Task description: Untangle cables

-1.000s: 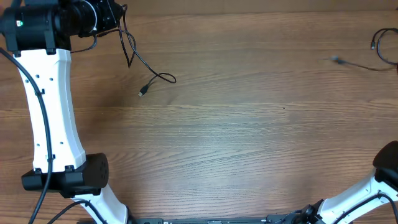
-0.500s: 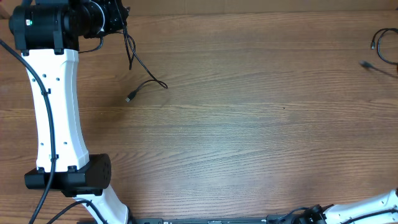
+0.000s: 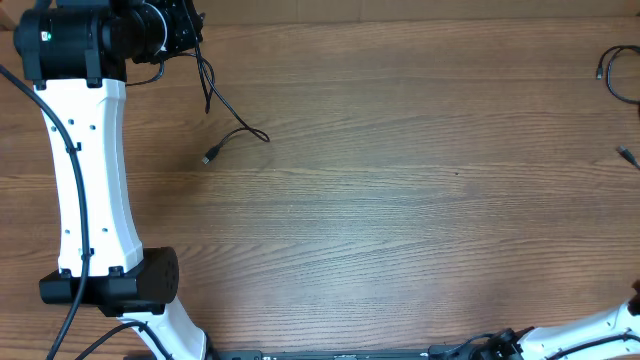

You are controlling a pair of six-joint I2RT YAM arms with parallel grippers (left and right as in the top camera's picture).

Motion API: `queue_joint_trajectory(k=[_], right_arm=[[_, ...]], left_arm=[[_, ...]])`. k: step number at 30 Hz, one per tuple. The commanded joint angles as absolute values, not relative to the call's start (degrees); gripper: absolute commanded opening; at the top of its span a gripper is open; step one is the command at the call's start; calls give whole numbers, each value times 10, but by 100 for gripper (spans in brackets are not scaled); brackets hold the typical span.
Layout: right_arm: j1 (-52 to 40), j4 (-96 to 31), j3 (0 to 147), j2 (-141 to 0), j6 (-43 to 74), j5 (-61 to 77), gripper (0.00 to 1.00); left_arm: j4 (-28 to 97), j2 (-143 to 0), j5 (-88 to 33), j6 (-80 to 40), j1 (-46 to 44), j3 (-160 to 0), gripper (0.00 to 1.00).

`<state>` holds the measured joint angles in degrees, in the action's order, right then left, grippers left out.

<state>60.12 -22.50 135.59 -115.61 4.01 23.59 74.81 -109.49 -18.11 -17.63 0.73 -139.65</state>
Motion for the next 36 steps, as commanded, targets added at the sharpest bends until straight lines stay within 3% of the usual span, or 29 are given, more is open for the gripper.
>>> queue_joint_trajectory(k=[1, 9, 15, 19, 26, 36], right_arm=[[558, -229, 1264, -1158, 15, 241, 4], [436, -234, 1063, -1158, 15, 241, 4], [390, -328, 1011, -1158, 88, 268, 4], [390, -407, 979, -1158, 60, 286, 4], [463, -540, 945, -1158, -20, 288, 4], [628, -434, 940, -1158, 82, 258, 4]], left_arm=[[748, -1077, -174, -180, 3, -1409, 4], [754, -1077, -176, -180, 3, -1409, 4], [775, -1077, -174, -177, 3, -1409, 4], [778, -1077, -173, -164, 3, -1409, 4], [793, -1077, -133, -151, 3, -1409, 4], [797, -1077, -131, -136, 3, -1409, 4]])
